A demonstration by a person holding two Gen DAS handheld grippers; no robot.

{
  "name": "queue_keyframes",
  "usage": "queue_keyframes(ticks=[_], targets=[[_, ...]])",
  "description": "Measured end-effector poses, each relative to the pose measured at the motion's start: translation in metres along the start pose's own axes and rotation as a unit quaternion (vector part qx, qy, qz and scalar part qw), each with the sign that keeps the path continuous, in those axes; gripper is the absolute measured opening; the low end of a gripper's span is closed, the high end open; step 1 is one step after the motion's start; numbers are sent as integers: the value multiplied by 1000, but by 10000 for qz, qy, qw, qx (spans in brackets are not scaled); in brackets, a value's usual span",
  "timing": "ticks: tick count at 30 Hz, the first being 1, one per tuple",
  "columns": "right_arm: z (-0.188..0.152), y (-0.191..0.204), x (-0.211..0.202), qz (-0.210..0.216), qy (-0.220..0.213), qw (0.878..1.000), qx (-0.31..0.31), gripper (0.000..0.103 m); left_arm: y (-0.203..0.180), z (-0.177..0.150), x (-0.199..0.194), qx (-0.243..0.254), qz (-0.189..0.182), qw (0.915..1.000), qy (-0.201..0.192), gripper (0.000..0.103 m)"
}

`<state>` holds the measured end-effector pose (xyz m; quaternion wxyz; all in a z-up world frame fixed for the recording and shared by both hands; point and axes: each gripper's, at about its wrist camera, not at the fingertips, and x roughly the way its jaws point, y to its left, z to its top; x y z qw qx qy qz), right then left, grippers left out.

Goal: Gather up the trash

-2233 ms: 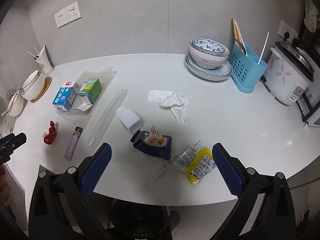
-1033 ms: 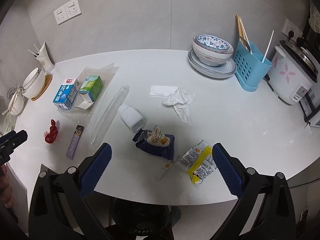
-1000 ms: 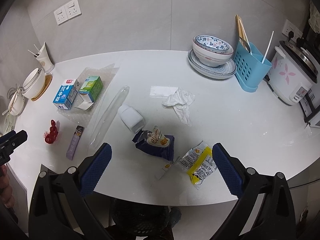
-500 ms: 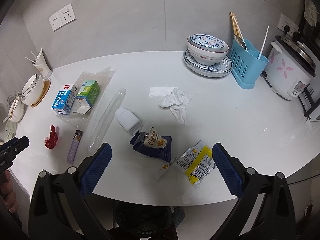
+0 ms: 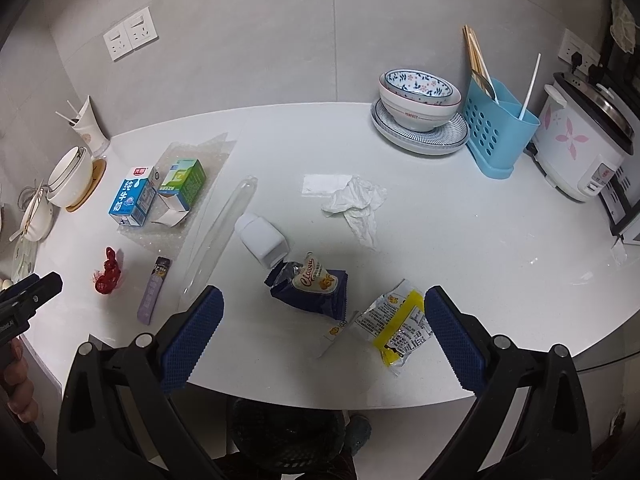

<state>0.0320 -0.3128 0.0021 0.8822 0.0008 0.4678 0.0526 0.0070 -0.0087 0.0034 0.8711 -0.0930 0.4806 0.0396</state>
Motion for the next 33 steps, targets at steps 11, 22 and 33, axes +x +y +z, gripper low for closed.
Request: queue_keyframes(ticks=[11, 22, 33], targets=[[-3, 1, -1, 15, -2, 10000, -39, 96, -2, -3, -1, -10, -33, 10000, 3, 97], [-2, 6, 1, 55, 11, 10000, -61, 96, -2, -5, -2, -30, -22, 10000, 24, 97], [3, 15, 8, 101, 43, 9999, -118, 96, 9, -1, 1, -105, 6, 9999, 64, 97]])
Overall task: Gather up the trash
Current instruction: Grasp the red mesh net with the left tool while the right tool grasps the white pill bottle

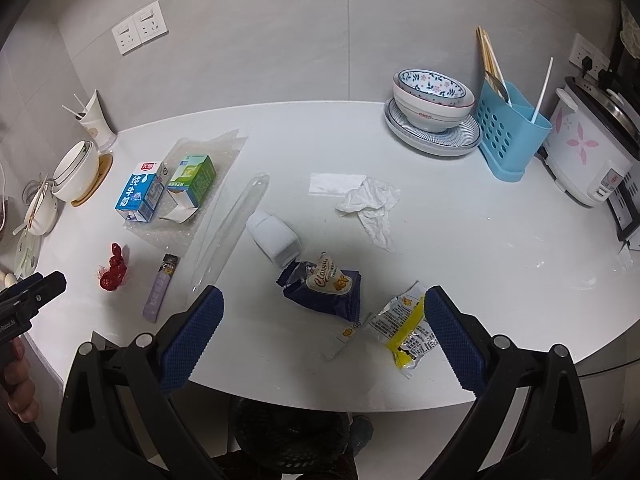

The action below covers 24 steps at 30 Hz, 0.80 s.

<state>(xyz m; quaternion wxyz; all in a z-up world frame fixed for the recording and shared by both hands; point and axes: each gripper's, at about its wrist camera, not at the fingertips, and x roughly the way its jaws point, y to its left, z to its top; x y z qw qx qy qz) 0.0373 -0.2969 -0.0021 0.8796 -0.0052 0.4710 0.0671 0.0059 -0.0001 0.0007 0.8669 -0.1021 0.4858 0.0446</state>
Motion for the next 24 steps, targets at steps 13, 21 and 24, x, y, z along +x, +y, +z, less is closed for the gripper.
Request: queue_keyframes(ticks=[13, 21, 24], targets=[[21, 51, 54, 117, 277, 9982, -509, 94, 62, 8, 36, -318, 313, 9988, 185, 97], [34, 71, 104, 40, 617, 9950, -779, 92, 96, 8, 78, -302, 351, 9976, 505, 96], [36, 75, 121, -11, 754, 9934, -861, 90, 106, 4, 96, -375, 309, 9964, 690, 94]])
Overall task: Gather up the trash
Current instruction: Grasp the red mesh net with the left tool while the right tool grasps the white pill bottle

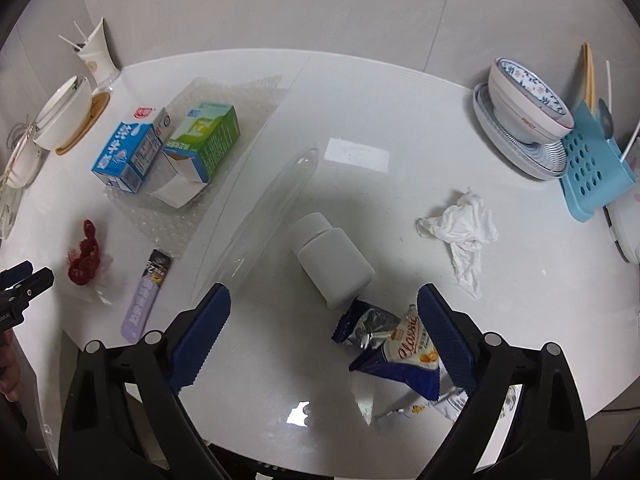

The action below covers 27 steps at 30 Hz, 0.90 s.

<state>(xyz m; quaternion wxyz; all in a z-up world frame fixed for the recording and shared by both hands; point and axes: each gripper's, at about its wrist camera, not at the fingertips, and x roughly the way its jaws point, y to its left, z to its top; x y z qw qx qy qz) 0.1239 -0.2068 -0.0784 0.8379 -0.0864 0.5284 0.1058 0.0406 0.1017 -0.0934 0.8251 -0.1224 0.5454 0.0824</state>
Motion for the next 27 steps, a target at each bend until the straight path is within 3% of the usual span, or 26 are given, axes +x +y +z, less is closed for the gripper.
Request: queue_keyframes(ticks=[16, 24, 27], targets=[[15, -1, 53, 82, 686, 9975, -162, 66, -12, 14, 50, 312, -110, 9986, 410, 80], [15, -3, 71, 199, 960, 9951, -100, 51, -20, 18, 63, 435, -47, 9971, 616, 64], [14, -3, 75, 232, 1022, 9945, -78, 43, -22, 21, 63, 474, 19, 9970, 618, 52]])
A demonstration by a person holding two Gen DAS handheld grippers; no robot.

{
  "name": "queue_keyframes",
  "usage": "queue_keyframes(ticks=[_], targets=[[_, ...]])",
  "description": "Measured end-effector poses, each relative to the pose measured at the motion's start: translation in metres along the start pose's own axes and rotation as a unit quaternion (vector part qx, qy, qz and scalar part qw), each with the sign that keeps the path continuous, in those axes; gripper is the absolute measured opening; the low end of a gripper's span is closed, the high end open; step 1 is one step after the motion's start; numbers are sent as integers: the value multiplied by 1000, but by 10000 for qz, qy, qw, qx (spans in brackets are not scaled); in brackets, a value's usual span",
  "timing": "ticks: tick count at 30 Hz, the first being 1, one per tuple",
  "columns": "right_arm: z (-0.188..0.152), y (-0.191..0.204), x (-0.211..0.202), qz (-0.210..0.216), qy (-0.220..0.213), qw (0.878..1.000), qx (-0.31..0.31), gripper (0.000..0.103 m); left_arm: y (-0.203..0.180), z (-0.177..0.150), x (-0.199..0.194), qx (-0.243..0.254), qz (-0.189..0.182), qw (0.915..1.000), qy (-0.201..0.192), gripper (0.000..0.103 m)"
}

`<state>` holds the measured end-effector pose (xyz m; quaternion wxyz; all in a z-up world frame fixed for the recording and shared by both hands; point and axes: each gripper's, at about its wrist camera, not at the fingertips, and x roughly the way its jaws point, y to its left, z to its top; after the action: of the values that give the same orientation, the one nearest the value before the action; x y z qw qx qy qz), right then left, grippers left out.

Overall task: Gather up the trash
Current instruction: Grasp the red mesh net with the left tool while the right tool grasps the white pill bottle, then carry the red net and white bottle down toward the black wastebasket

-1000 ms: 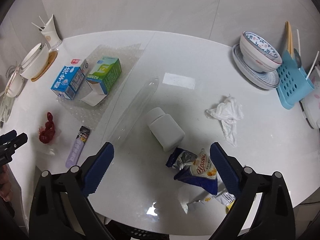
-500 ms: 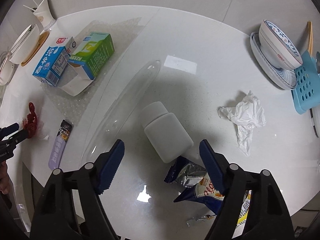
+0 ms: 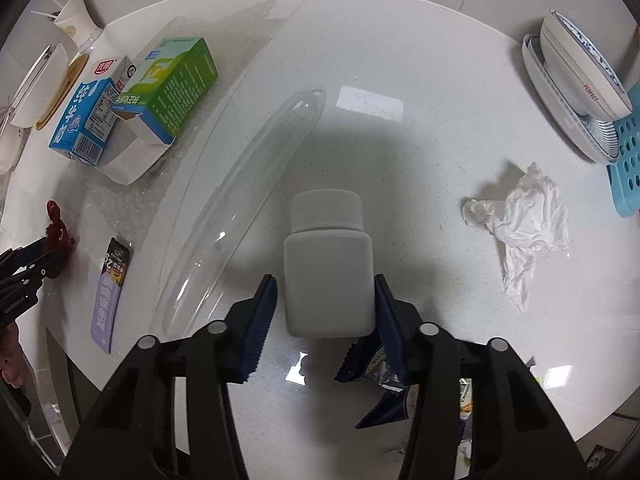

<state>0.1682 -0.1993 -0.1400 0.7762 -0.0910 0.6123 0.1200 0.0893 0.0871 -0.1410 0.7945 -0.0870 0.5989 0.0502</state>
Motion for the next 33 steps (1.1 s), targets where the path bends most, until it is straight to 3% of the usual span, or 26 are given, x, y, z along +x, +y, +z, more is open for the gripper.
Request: queue_keyframes(ticks=[7, 9, 23, 33], targets=[[-3, 2, -2, 128, -74, 9999, 70, 41, -1, 10, -3, -52, 4, 9999, 98, 23], [-4, 3, -5, 149, -113, 9998, 90, 40, -2, 13, -6, -35, 14, 10000, 54, 18], [-29, -12, -44, 318, -517, 9975, 355, 40, -24, 6, -39, 75, -21, 9993, -355, 17], [-47, -10, -69, 422, -801, 9948, 468, 40, -47, -19, -66, 150, -141, 9983, -542, 17]])
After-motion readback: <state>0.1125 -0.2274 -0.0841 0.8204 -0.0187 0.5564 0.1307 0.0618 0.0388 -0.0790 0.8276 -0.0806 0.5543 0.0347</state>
